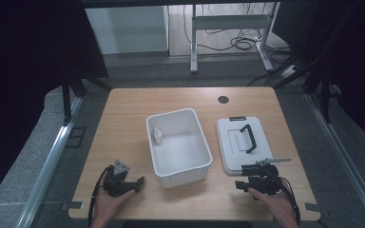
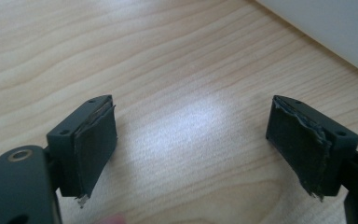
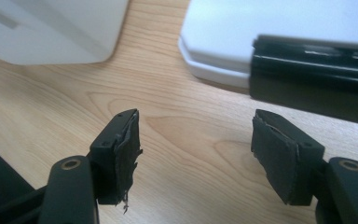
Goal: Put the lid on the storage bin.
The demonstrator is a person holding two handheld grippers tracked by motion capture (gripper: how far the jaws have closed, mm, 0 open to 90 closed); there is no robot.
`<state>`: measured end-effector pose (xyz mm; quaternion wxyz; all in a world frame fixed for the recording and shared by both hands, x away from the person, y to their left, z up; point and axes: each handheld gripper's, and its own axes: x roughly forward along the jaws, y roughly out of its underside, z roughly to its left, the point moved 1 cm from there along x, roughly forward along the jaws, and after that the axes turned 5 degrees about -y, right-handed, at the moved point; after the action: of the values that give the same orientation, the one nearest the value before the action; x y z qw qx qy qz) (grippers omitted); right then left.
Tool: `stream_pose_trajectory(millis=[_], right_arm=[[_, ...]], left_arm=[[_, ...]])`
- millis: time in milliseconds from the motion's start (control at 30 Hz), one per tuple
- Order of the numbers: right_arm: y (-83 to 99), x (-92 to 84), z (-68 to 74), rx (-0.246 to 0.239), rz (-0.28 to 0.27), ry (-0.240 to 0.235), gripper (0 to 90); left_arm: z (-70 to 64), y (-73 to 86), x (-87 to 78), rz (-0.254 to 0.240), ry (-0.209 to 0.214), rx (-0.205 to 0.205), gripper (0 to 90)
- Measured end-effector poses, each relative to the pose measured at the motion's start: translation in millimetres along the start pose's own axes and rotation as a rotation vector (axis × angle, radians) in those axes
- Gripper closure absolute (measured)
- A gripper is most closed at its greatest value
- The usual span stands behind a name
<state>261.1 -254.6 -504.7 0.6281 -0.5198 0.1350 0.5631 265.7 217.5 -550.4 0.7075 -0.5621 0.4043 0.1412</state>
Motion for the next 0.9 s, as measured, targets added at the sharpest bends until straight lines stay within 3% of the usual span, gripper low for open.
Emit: stream_pose_trajectory(millis=[100,233,667,900], right_arm=[[-1.1,-1.3,-4.8,0.004,0.004,0.014,32.5],[-4.8,-4.7,-7.4,0.011,-0.009,0.03,32.6],[-9.4,0.2,-7.8,0.02,0.017,0.034,33.7],[-9.2,-8.8,-11.2,0.031,-0.012,0.048,33.7]], left_arm=[[0.1,0.4,0.8,-0.016,-0.012,0.001,16.6],[-0.4,3.3,-1.7,-0.014,0.004,-0.006,18.4],[-2.8,3.5,-1.7,-0.012,0.021,0.008,17.0],[-2.7,3.5,-1.6,-0.012,0.026,0.012,16.2]])
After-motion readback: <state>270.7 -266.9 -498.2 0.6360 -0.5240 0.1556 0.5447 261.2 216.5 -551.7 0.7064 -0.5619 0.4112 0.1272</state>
